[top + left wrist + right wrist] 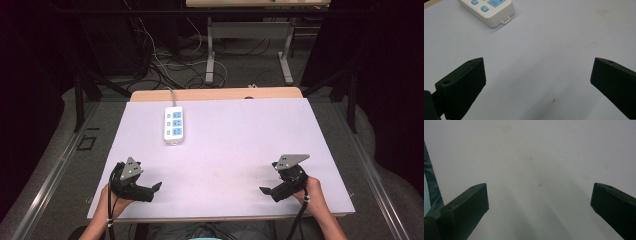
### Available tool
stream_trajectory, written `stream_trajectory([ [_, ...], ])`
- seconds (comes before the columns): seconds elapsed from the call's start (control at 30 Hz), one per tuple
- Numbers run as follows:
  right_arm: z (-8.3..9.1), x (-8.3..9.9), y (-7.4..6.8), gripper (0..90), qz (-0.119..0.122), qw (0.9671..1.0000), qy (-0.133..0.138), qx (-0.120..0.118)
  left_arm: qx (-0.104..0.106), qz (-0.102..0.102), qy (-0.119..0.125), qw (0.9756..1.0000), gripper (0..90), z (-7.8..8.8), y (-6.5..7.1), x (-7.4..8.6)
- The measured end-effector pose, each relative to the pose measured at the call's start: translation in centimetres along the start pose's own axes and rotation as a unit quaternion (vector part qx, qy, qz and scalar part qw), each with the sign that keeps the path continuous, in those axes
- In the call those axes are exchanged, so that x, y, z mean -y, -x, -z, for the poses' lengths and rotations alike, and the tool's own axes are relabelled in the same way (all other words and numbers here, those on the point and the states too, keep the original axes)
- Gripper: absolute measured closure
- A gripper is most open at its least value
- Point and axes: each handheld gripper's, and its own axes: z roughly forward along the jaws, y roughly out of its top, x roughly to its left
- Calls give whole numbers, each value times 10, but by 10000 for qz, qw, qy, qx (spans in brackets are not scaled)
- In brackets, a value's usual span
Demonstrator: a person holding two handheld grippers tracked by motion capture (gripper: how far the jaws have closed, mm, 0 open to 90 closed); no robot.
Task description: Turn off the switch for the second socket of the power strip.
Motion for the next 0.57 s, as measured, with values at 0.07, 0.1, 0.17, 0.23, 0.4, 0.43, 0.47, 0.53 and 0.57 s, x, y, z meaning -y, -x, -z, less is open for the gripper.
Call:
stream_trajectory([
  [0.07,0,0,0,8,-4,10000,-1,9,47,-2,-10,10000,1,0,1,1],
  [0.1,0,0,0,8,8,10000,3,19,32,0,-12,10000,1,1,1,2],
  [0.17,0,0,0,8,2,10000,2,7,32,13,2,10000,1,1,2,3],
  [0.23,0,0,0,8,-3,10000,1,9,51,2,-16,10000,1,2,2,4],
  [0.4,0,0,0,8,-13,10000,3,27,16,51,-19,10000,1,3,3,9],
  [0.43,0,0,0,8,-2,10000,1,12,38,61,-21,10000,1,2,2,9],
  [0.47,0,0,0,8,0,10000,-2,4,32,71,-22,10000,1,2,2,9],
  [0.53,0,0,0,8,2,10000,-13,-12,60,63,-62,9999,1,3,1,9],
  [0.57,0,0,0,8,5,10000,-16,-7,50,45,-77,9999,1,3,1,8],
])
